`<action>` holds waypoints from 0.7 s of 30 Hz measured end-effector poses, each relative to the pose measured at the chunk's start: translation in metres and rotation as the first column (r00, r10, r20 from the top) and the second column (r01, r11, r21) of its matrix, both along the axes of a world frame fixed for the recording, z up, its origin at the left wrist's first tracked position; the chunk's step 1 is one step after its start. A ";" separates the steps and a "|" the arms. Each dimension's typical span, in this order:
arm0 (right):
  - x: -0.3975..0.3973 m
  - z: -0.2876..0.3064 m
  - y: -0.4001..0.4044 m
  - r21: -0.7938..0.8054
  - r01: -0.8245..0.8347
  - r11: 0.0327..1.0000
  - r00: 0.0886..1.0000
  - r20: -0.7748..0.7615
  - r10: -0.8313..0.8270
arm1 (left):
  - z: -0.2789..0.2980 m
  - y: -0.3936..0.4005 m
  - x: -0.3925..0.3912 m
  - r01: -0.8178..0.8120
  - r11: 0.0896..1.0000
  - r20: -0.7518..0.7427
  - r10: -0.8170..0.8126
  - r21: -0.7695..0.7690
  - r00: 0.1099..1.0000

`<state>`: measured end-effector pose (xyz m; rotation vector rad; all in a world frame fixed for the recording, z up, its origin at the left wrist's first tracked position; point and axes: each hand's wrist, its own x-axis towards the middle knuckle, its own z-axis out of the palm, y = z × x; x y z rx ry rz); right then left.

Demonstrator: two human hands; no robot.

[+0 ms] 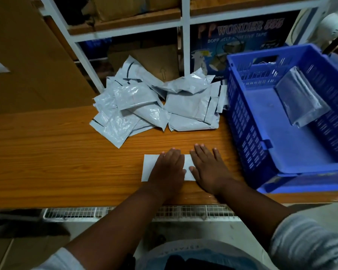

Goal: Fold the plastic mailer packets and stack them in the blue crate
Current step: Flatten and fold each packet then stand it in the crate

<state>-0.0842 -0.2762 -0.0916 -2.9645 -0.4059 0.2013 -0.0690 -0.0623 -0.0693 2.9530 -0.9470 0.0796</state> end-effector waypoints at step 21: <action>0.022 0.027 0.022 -0.154 -0.102 0.983 0.989 0.092 0.117 | -0.033 -0.004 0.008 0.048 0.998 -0.069 -0.051 -0.044 0.996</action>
